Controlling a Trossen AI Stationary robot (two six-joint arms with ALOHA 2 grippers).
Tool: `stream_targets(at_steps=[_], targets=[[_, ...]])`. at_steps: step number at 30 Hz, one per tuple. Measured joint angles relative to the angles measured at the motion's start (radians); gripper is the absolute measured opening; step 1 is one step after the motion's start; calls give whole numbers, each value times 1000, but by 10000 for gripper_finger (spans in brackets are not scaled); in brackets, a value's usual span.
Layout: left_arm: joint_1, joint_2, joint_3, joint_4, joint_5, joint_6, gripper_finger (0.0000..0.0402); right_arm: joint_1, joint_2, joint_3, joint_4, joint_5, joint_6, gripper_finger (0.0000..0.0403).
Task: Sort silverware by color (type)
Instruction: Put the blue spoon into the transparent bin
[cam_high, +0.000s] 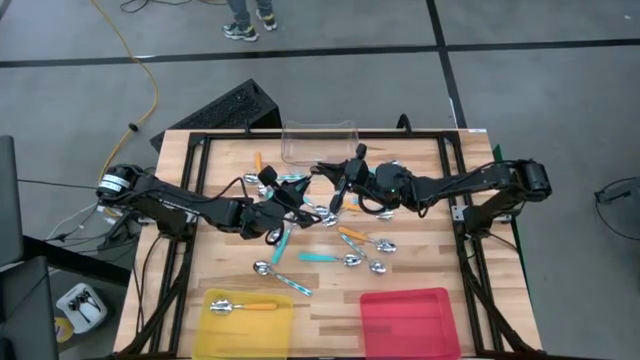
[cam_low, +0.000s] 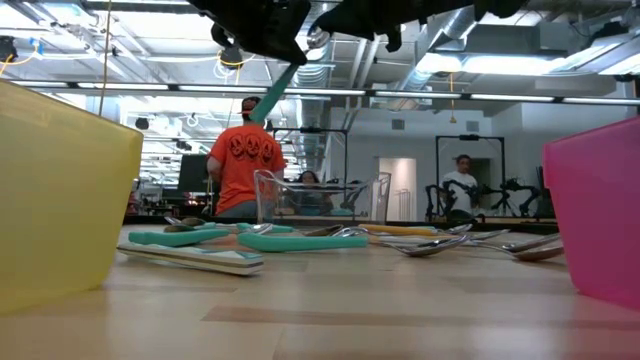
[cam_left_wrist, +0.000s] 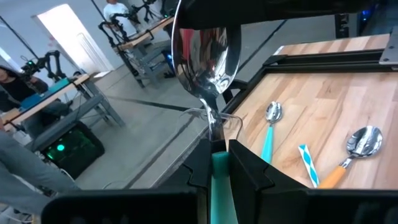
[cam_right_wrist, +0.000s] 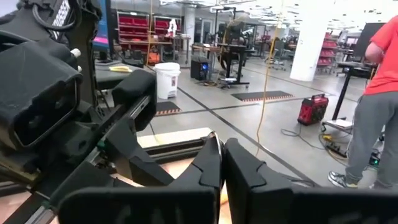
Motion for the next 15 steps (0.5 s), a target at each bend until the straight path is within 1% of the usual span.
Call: stream_targets(at_steps=[3,6,10,15], targets=[[0,0,0,-1,11,0,15,0,0,0,-2,-1,0,25],[0,0,0,-5,19,16,28,1,0,0,-4,-2,2,25],[-1,0,0,-3,36,41,66,2,2,0,-10,-23,4,25],[-1,0,0,-5,39,69,119,2,2,0,-4,-24,5,25]])
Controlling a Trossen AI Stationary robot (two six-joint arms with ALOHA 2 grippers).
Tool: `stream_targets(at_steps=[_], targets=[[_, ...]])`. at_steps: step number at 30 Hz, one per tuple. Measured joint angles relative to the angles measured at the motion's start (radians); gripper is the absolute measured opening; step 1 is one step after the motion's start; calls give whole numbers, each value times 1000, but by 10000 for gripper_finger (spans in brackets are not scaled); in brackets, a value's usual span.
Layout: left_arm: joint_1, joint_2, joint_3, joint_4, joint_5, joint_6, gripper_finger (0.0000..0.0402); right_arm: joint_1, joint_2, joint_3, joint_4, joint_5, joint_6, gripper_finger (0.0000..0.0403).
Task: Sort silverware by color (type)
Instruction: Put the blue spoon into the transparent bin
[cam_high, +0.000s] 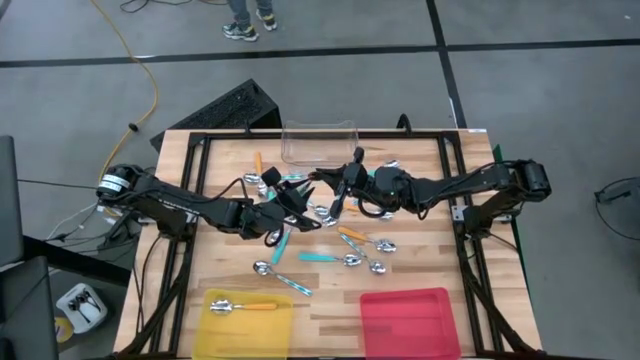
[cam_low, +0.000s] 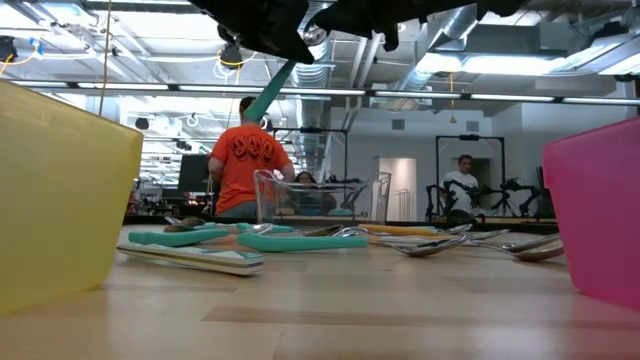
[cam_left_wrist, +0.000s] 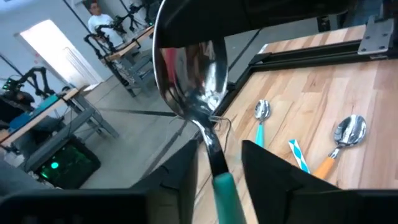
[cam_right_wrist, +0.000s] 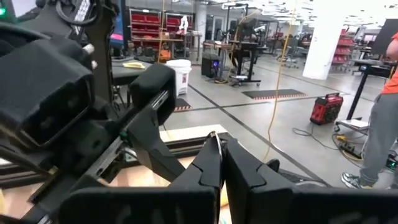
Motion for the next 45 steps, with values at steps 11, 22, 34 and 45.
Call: stream_targets(at_steps=[11,22,34,45], targets=[[1,-46,0,-82,-48,-12,180,-1,-1,1,-54,3,-3,25],[13,-313,2,-455,20,-257,180,-70,-119,0,-135,-1,-13,25],[12,-573,2,-604,111,-279,181,-296,-121,73,-138,-169,-165,25],[12,-688,1,-752,63,-320,181,-451,90,476,-569,-327,-247,25]])
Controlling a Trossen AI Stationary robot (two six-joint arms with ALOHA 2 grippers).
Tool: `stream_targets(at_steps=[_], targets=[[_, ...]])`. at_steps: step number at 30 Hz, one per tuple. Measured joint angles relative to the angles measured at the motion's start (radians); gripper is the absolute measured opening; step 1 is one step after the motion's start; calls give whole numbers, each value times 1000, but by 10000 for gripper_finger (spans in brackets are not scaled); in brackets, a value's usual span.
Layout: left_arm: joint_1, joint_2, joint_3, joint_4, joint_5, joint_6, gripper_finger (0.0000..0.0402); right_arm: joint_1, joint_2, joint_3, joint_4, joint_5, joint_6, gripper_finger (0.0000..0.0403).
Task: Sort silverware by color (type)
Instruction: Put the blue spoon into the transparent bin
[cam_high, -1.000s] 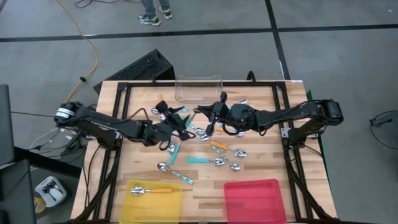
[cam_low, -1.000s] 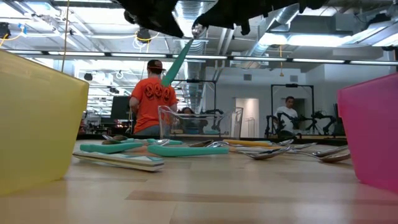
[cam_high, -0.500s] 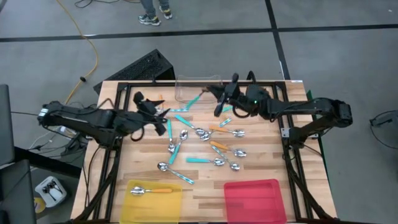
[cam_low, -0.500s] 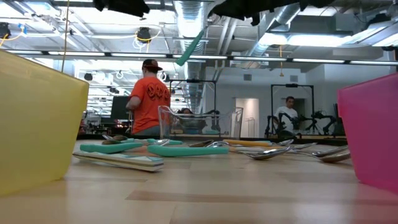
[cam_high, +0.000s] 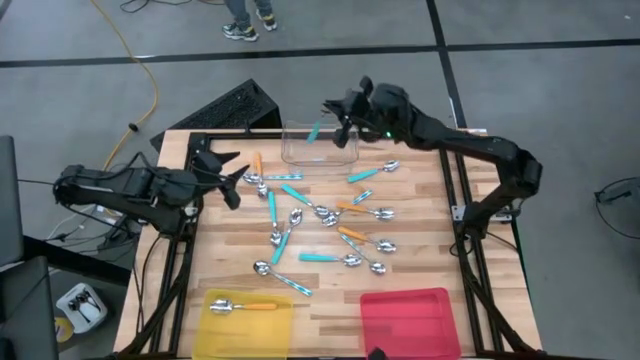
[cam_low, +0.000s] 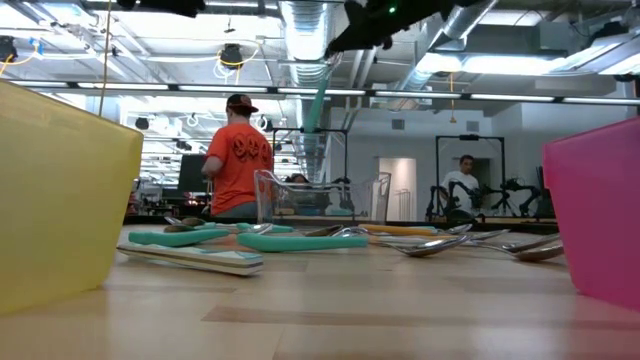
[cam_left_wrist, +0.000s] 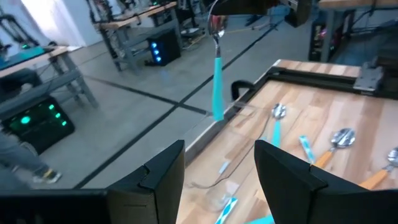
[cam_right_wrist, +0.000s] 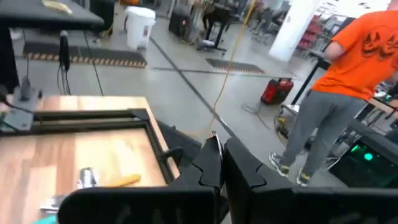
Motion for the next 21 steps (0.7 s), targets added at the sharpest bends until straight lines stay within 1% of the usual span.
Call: stream_targets(at_steps=[3,6,10,15,17,21], targets=[[0,-8,0,-59,-13,-46,181,-16,57,56,-74,-15,-51,25],[0,-10,-1,-109,-10,-85,181,-24,107,83,-158,-18,-116,25],[0,-9,-1,-159,-14,-113,181,-36,171,87,-184,-43,-134,25],[1,-9,-1,-173,-37,-121,181,-41,242,88,-178,-34,-146,25],[1,-9,-1,-173,-39,-122,181,-40,269,88,-172,-11,-146,25],[1,-9,-1,-173,-38,-123,181,-42,295,88,-188,79,-171,25]])
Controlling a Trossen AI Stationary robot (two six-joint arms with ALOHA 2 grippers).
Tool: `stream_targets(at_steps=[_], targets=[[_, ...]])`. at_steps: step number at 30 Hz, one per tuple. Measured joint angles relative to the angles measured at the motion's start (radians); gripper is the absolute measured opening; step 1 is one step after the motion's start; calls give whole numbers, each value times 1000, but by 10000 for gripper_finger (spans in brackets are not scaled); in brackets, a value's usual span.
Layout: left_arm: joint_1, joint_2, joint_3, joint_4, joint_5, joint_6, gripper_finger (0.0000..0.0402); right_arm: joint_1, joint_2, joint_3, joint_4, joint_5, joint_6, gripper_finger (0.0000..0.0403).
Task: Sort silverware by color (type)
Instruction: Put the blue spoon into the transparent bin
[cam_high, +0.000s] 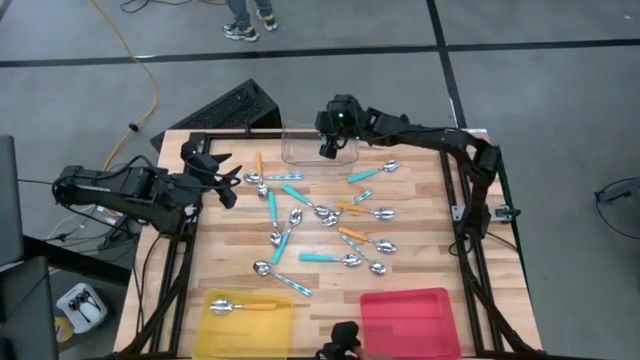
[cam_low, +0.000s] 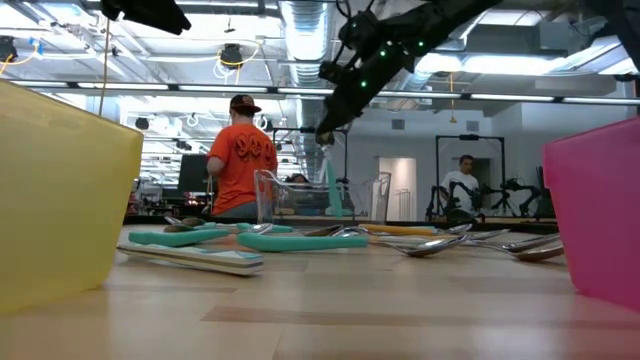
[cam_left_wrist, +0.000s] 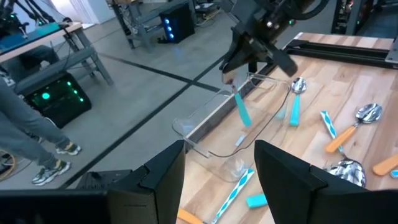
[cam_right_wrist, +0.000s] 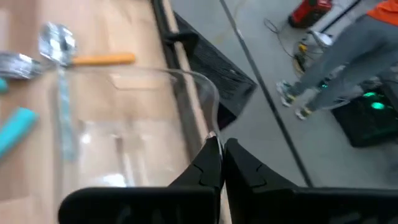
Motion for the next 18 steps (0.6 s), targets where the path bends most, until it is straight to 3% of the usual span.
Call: stream_targets(at_steps=[5,9,18], targets=[[0,0,0,-1,-19,1,181,6,8,0,-2,40,-35,25],[0,0,0,-1,-29,1,181,25,8,0,-23,151,-102,25],[0,0,0,-1,-45,1,181,61,8,0,-86,156,-119,25]])
